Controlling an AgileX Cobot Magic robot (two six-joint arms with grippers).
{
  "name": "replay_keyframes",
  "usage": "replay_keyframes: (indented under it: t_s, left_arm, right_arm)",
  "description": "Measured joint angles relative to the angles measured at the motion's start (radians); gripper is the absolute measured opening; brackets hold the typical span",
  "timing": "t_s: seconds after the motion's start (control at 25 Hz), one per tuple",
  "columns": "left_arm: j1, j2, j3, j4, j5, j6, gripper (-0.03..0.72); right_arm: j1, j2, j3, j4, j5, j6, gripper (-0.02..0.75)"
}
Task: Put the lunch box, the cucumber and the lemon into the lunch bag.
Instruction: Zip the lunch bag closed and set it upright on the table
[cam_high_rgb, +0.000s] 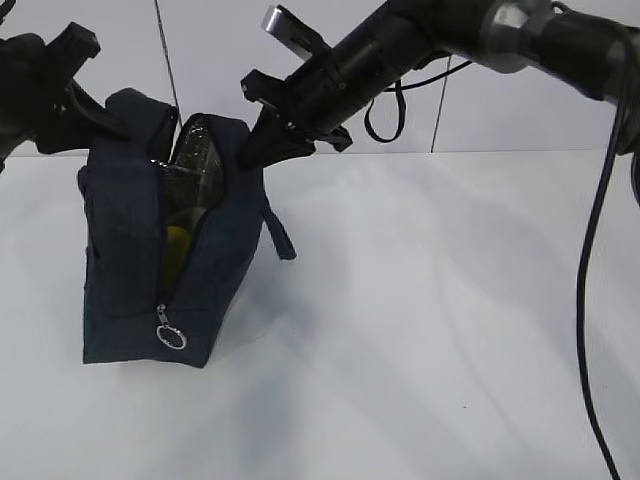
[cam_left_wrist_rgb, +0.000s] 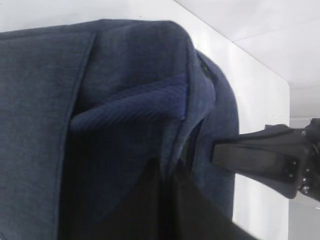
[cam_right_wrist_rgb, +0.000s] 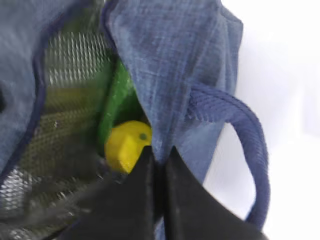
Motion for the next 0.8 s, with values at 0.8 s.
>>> replay_keyframes:
  t_s: [0.8]
  left_arm:
    - [-0.191,0.077,-0.014,-0.117,-0.035,0.094,-0.007]
  right_arm:
    - [0.0,-0.29,0.215,-0.417,0.023,0.175,0.009]
